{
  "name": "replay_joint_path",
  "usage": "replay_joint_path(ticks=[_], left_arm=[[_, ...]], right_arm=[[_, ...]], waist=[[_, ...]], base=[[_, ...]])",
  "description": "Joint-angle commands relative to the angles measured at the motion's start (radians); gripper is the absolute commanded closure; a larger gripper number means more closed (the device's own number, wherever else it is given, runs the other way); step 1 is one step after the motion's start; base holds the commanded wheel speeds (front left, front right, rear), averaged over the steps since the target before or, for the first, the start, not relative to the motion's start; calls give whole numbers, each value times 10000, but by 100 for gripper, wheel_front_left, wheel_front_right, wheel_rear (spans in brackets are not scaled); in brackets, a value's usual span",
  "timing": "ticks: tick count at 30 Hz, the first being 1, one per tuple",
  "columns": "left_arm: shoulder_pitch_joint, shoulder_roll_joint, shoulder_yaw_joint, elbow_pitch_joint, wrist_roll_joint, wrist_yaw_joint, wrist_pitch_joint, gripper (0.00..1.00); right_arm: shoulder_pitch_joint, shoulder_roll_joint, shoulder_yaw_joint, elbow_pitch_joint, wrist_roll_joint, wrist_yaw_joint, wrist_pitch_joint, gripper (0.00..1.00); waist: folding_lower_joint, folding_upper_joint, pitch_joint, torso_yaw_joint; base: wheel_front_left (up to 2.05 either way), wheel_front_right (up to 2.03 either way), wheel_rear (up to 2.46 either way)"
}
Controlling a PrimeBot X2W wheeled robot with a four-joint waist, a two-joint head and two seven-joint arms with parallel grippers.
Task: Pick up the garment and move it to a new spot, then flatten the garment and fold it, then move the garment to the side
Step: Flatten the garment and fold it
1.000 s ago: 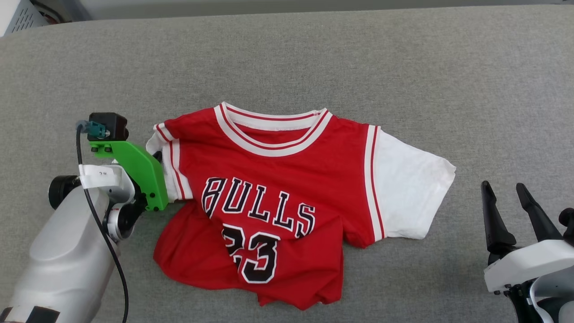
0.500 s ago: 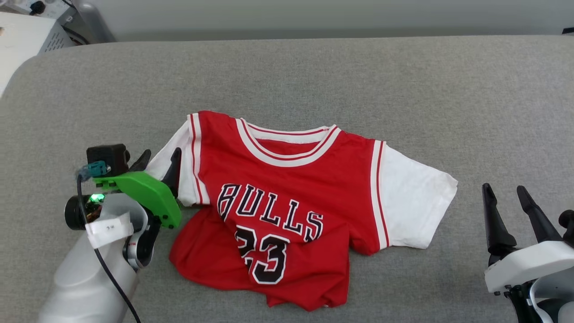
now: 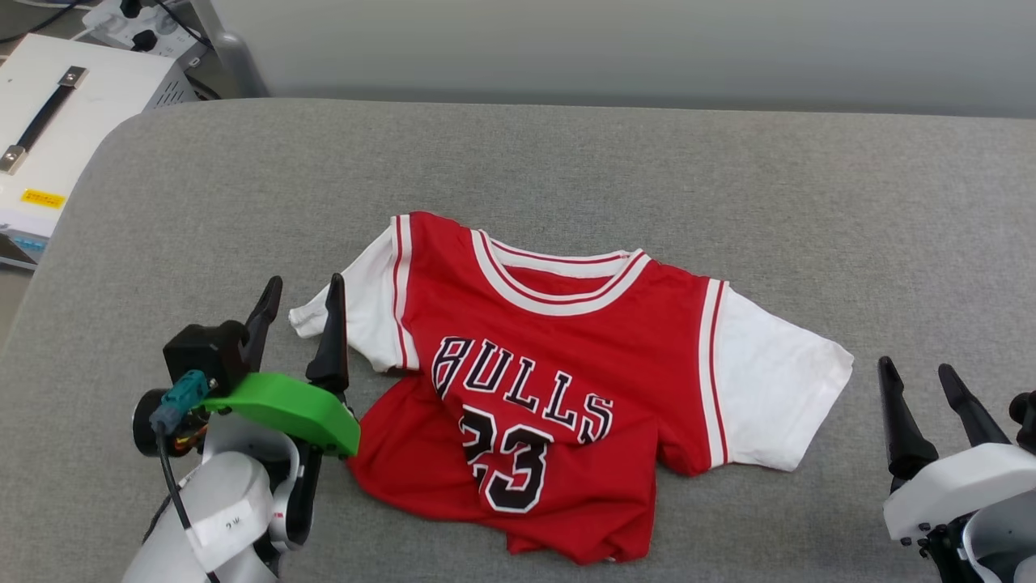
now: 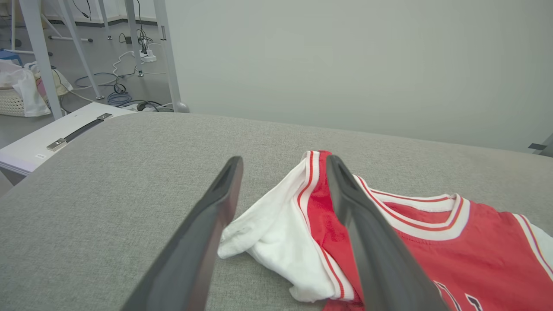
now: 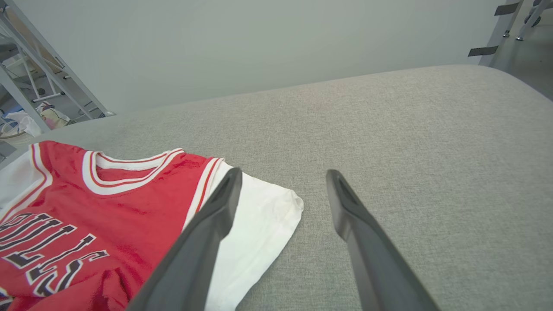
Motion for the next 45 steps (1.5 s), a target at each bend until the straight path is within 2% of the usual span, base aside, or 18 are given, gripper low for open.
replay_joint_path(ticks=[1,6,13,23,30,31,32,33,38,45], left_arm=[[346,-81,31,-386,184,150,-52,0],[981,-147,0,-1432,469,395,-56,0],[1335,-438,-233,-2079,514,499,-53,0],[1220,-634,-368,-2241,502,422,-49,0],[1116,-777,-440,-2133,479,337,-51,0],[1118,-796,-432,-2107,464,325,-51,0],[1130,-819,-435,-2071,418,296,-46,0],[1149,-849,-453,-2011,328,240,0,0],[1160,-819,-471,-1833,202,152,75,0],[1064,-453,-325,-1677,-413,-57,1066,0]], right_arm=[[6,-16,-141,212,-3,-4,147,0],[-280,-140,-451,1117,131,-4,1154,0],[-1202,-1123,-340,2186,599,-4,3148,0],[-2872,-2365,857,3651,993,-4,4794,0],[-2697,-2603,1801,4457,1276,-4,5662,0],[-2650,-2608,1932,4524,1319,-4,5752,39],[-2623,-2603,2025,4573,1388,-4,5825,55],[-2599,-2603,2120,4588,1441,-4,5883,100],[-2672,-2647,2069,4266,1549,-4,5662,100],[-2249,-2621,743,3267,1381,-4,5042,100]], waist=[[0,0,-33,109],[0,0,35,316],[0,0,259,769],[0,0,842,1234],[0,0,1103,1478],[0,0,1119,1487],[0,0,1121,1491],[0,0,1106,1500],[0,0,877,1439],[0,0,404,1257]], base=[[0,0,0],[0,0,0],[0,0,0],[0,0,0],[0,0,0],[0,0,0],[0,0,0],[0,0,0],[0,0,0],[0,0,0]])
